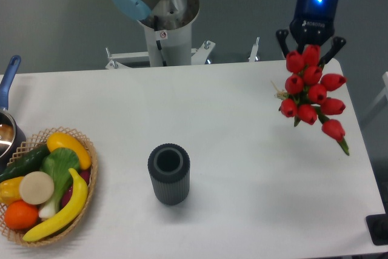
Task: Place the flowers on the table
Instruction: 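Lower the held tulips onto the table beside the black vase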
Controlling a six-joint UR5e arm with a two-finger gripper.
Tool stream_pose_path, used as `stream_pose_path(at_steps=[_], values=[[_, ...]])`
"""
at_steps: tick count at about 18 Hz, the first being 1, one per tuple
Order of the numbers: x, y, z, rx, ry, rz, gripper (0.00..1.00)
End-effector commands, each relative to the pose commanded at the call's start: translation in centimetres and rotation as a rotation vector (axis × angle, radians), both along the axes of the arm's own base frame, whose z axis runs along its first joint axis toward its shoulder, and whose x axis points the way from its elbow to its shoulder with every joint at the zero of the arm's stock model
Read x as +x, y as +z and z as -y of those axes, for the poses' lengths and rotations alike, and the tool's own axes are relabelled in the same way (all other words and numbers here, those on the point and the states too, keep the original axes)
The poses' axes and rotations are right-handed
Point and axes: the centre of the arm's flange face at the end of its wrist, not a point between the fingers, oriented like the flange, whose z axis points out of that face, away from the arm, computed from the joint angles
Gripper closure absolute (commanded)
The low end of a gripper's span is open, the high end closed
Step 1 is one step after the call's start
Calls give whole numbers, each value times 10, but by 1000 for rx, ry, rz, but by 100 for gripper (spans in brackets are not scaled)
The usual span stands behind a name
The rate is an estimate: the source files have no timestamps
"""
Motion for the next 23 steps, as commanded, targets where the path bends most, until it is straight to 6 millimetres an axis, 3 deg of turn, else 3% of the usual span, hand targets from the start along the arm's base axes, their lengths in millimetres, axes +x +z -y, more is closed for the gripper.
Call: stream_pose_path(at_steps=[6, 15, 23], values=[[1, -38, -28, -151, -27, 30, 72], [-6, -95, -58, -244, -74, 104, 74], [-5, -157, -93, -333, -134, 177, 74]])
